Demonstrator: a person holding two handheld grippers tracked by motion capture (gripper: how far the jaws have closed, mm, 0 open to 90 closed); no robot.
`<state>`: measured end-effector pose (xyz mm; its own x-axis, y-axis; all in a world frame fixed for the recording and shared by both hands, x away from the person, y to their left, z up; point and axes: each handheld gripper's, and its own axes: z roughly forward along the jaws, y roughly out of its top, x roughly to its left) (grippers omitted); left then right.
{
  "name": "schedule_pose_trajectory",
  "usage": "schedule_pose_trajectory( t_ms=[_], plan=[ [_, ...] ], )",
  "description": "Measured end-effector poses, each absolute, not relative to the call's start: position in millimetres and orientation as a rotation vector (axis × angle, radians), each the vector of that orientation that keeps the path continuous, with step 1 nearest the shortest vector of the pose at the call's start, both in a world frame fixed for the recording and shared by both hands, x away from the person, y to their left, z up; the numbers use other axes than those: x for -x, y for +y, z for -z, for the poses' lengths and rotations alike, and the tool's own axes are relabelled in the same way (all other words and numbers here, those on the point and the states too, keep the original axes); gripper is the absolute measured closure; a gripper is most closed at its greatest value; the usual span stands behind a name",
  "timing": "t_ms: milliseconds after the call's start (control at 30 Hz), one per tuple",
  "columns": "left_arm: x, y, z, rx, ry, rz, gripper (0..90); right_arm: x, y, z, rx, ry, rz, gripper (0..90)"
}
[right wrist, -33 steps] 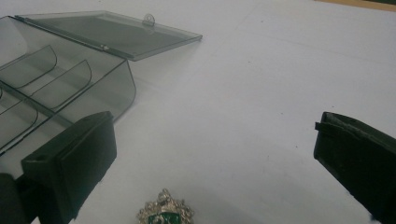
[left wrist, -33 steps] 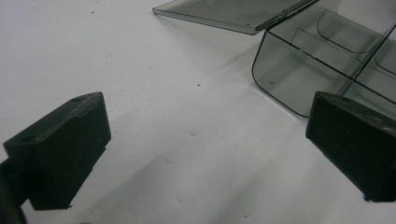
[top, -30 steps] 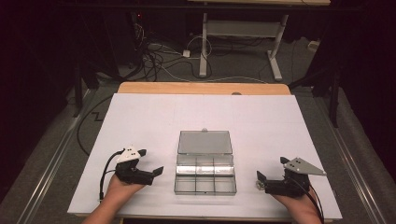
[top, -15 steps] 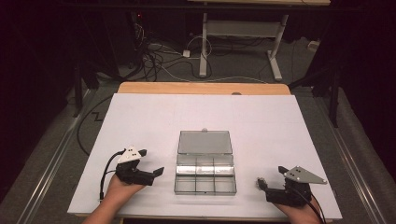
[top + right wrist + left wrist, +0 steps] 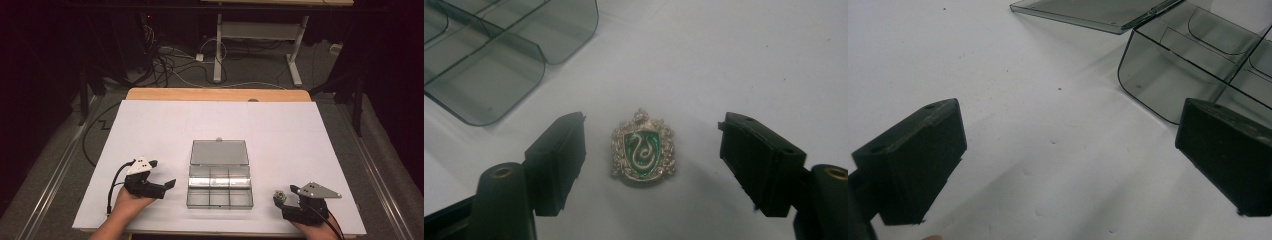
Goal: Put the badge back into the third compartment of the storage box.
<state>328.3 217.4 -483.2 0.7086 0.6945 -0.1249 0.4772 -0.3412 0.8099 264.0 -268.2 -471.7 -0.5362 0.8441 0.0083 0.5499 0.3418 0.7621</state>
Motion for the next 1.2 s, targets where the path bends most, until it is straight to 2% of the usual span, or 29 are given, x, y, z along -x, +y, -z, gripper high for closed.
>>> schedule_pose_trajectory(
  t_ms=[567, 1200],
  plan=[
    [-327, 216, 483, -2.016, 0.880, -0.320, 0.0, -268, -257, 478, -1.175, 2.277, -0.953, 45.6],
    [-328, 216, 483, -2.022, 0.888, -0.299, 0.0, -274, -260, 479, -1.164, 2.305, -0.973, 49.2]
  ],
)
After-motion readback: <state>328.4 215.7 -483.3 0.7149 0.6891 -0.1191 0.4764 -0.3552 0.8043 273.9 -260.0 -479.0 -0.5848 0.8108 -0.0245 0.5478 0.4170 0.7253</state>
